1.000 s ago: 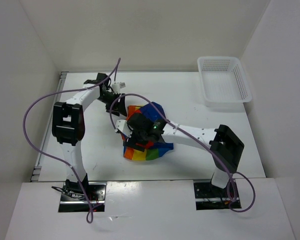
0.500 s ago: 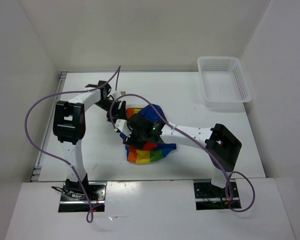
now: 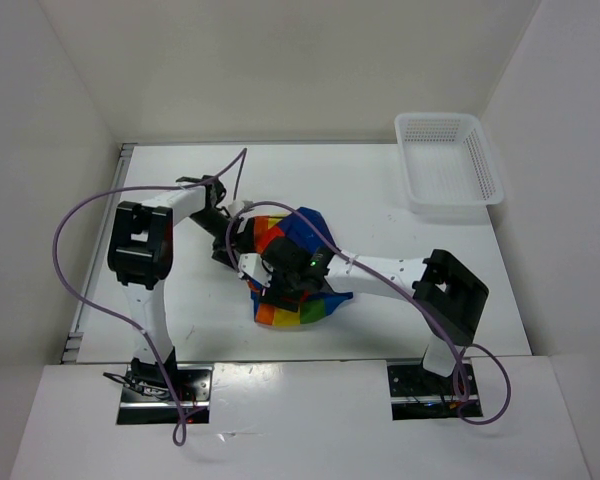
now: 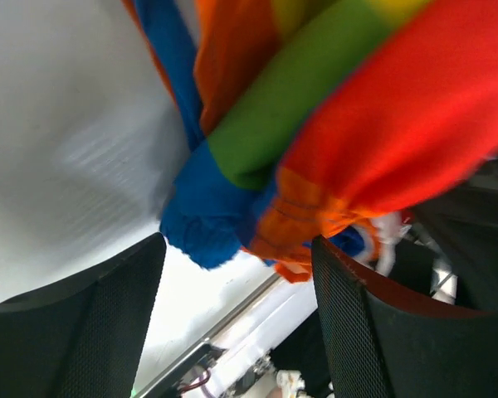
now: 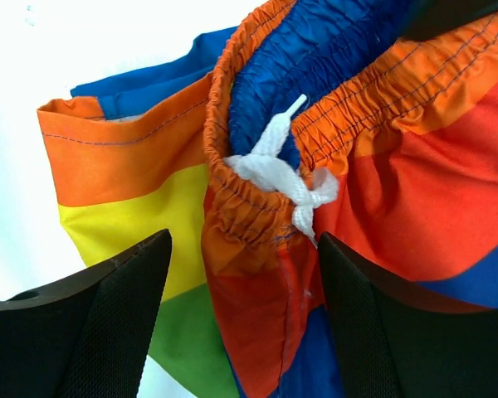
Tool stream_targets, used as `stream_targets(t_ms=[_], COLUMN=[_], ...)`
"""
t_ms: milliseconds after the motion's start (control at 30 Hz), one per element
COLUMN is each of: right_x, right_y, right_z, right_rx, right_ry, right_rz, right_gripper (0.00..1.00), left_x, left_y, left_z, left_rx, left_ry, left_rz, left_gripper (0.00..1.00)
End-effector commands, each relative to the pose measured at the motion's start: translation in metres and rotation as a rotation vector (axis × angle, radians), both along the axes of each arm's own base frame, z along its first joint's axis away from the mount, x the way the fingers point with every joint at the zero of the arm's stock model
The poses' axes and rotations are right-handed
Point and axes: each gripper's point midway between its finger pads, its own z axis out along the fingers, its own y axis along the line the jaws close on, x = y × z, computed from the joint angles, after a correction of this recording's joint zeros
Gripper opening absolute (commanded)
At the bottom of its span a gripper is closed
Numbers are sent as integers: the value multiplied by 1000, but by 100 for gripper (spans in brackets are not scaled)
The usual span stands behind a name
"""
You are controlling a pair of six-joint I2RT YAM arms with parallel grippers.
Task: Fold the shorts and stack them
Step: Fold the shorts
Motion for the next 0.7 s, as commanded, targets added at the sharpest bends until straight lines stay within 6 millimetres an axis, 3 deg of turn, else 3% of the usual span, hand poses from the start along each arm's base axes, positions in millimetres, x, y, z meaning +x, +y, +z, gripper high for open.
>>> stream_targets(t_ms=[0,100,133,167,233,367,567,600,667], right_x=[0,4,4,6,7,8,13,13,17], right_y=[8,11,11,10,11,10,15,15,18], right_z=[16,14,14,14,15,15,18,18,23], right_rx=[56,60,60,54,62,58,71,71,79], right_ry=[-26,-38,-38,-48,-53,-59,-75,-75,-98], right_rz=[26,20,19,11,11,6,0,0,3], right_gripper=[76,70,63,59,50,27,9,4,0], left_x=[5,12,15,13,16,16,14,14,22], left_y=[6,5,-1,-3,-5,-12,-20,-21,-22], left_z=[-17,-29,-24,-26,-26,-20,-20,-18,-10], left_rx=[62,61,43,24,15,-39,-96,-108,-113], left_ry=[-66,-69,-82,-68,-68,-70,-42,-41,-77], left_rz=[-32,-32,-40,-39,-38,-36,-32,-32,-34], left_gripper=[78,75,73,61,49,39,22,15,8])
